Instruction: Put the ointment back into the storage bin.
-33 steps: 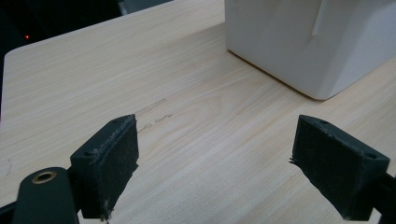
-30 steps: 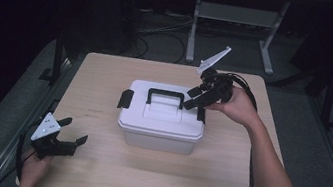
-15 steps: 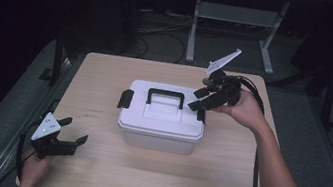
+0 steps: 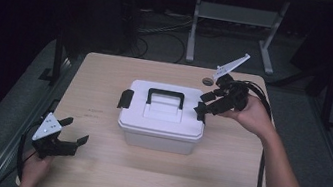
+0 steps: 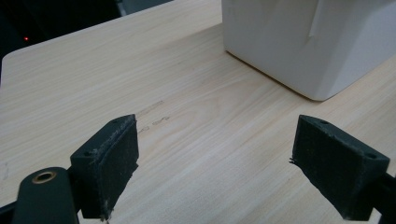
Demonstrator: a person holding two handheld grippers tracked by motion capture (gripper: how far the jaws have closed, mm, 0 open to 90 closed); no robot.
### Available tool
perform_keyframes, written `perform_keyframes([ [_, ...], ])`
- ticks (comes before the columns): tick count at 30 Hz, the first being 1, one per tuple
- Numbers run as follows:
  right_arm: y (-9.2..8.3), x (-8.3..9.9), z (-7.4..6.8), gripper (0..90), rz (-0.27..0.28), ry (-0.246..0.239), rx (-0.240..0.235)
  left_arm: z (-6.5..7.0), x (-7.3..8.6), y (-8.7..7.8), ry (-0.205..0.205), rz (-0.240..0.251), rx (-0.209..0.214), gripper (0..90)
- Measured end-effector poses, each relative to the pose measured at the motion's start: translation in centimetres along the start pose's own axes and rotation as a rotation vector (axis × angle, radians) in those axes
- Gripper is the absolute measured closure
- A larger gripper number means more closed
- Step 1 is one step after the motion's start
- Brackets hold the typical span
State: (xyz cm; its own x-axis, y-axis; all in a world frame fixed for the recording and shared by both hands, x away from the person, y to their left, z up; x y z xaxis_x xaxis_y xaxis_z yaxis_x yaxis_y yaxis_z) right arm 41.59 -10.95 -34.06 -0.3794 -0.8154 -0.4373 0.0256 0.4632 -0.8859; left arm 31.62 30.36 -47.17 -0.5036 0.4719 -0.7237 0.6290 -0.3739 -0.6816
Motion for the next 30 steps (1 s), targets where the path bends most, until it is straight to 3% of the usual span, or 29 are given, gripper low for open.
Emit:
perform_keyframes([
  [30, -0.6, 3.7, 0.2, 38.3, 0.023, 0.074, 0.013, 0.2, -0.2, 0.2, 0.005, 0.000, 0.001, 13.8],
])
Point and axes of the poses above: each handheld gripper's, and its own axes: y roughly forward along the jaws, x roughly out of its underside, z roughly to its right, the point moved 7 cm from there along y, roughly forward along the jaws, and after that the axes turned 15 degrees about -z, right-handed, at the moved point
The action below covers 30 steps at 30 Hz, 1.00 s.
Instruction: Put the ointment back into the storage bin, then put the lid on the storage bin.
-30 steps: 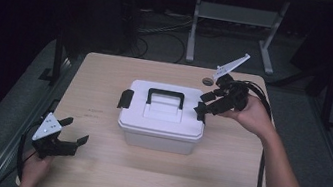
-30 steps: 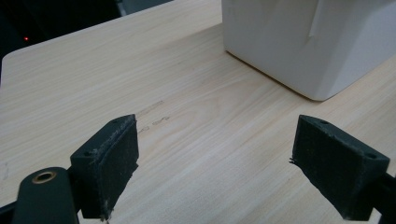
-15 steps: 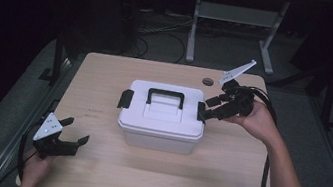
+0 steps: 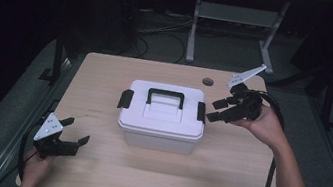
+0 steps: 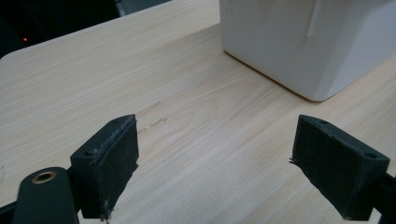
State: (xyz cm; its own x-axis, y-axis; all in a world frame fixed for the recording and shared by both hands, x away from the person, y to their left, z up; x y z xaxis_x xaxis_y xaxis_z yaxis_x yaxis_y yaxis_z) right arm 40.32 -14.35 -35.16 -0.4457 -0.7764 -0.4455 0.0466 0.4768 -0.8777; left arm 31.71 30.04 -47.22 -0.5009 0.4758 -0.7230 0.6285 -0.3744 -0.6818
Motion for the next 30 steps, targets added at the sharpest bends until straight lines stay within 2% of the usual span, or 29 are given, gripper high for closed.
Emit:
perform_keyframes([
  [10, 0.1, 0.6, 0.0, 37.0, -0.019, 0.008, 0.000, -0.2, 0.0, -0.2, -0.002, 0.003, -0.003, 13.8],
  [12, 0.1, 0.7, 0.0, 36.8, -0.006, 0.014, 0.003, -0.2, 0.0, -0.2, -0.002, 0.003, -0.001, 13.8],
  [17, 1.0, 1.6, -0.1, 35.9, -0.025, 0.016, 0.003, -0.1, 0.0, -0.1, 0.002, 0.000, -0.001, 13.8],
  [30, 1.6, 3.8, 0.1, 35.1, 0.003, 0.061, -0.009, 0.0, 0.0, 0.0, 0.004, 0.000, -0.001, 13.8],
])
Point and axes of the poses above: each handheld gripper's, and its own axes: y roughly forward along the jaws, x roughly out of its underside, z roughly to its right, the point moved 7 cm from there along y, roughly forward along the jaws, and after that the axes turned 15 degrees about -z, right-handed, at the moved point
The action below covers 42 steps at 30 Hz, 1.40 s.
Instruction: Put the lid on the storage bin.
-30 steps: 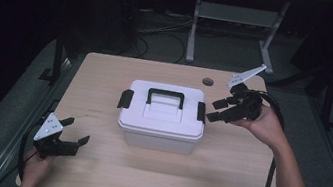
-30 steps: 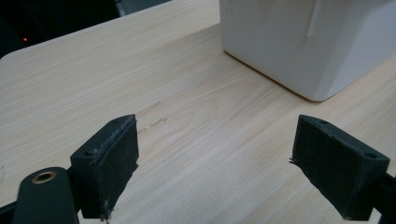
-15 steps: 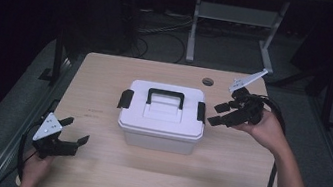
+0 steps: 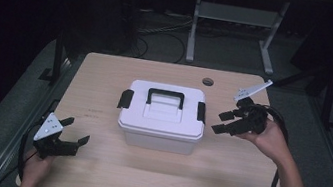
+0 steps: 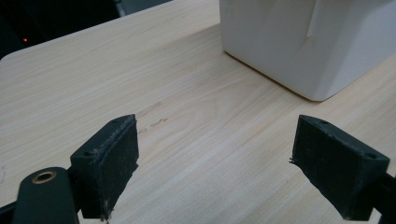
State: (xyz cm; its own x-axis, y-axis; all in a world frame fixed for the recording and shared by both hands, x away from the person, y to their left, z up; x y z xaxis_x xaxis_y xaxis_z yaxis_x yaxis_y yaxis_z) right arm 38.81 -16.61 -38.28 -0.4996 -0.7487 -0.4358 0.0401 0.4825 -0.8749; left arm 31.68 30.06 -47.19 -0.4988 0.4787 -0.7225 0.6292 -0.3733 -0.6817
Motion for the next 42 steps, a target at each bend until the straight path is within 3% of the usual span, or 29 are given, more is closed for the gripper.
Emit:
perform_keyframes([
  [27, 2.6, 4.1, -0.1, 34.7, -0.003, 0.058, -0.040, 0.1, 0.0, 0.1, 0.004, -0.002, -0.001, 13.8],
  [42, 3.2, 6.3, -0.4, 34.6, 0.010, 0.083, -0.048, 0.3, 0.0, 0.1, 0.011, -0.008, 0.004, 13.8],
])
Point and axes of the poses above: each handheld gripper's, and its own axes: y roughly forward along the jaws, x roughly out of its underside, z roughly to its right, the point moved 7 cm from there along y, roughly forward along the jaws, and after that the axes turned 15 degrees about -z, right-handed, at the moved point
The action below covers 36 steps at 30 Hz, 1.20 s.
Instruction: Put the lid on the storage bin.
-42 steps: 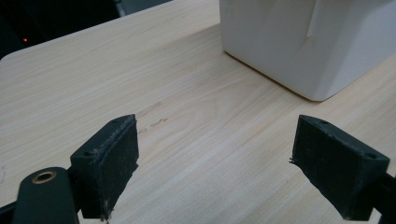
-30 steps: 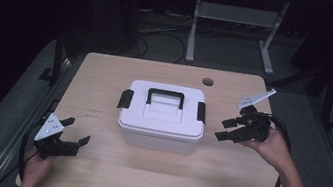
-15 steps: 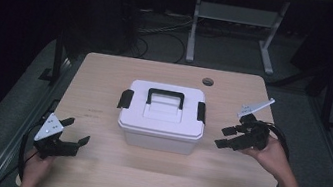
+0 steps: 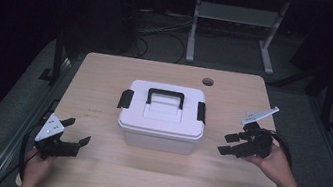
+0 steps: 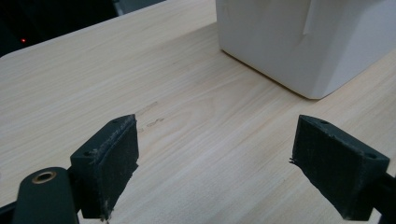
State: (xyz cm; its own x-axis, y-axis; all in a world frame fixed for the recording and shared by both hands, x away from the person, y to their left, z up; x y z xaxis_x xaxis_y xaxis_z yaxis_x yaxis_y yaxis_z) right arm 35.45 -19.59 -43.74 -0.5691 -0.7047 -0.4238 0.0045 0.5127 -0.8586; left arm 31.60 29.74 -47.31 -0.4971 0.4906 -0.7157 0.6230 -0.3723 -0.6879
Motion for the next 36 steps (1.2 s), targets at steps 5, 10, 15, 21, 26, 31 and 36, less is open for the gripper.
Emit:
perform_keyframes([
  [5, 0.0, 0.9, 0.1, 34.5, 0.006, 0.016, -0.003, 0.1, 0.0, 0.1, -0.002, -0.001, 0.004, 13.8],
  [10, 0.0, 1.4, 0.0, 34.6, 0.014, 0.024, -0.005, 0.0, 0.0, 0.1, -0.005, 0.000, 0.001, 13.8],
  [15, 0.2, 2.3, 0.1, 34.6, 0.023, 0.038, -0.008, 0.0, 0.1, 0.1, -0.005, 0.000, 0.003, 13.8],
  [21, 0.2, 3.9, -0.1, 33.7, 0.024, 0.060, -0.011, 0.0, 0.2, 0.2, -0.005, -0.008, 0.004, 13.8],
  [26, 0.1, 5.1, -0.2, 33.7, 0.033, 0.072, -0.002, 0.0, 0.3, 0.1, -0.001, -0.010, 0.006, 13.8],
  [31, 0.1, 6.0, -0.3, 32.0, 0.048, 0.084, 0.016, 0.0, 0.3, 0.2, -0.003, -0.010, 0.005, 13.8],
  [36, -0.1, 6.2, -0.7, 30.7, 0.063, 0.082, 0.028, 0.0, 0.3, 0.1, -0.001, -0.009, 0.005, 13.8],
])
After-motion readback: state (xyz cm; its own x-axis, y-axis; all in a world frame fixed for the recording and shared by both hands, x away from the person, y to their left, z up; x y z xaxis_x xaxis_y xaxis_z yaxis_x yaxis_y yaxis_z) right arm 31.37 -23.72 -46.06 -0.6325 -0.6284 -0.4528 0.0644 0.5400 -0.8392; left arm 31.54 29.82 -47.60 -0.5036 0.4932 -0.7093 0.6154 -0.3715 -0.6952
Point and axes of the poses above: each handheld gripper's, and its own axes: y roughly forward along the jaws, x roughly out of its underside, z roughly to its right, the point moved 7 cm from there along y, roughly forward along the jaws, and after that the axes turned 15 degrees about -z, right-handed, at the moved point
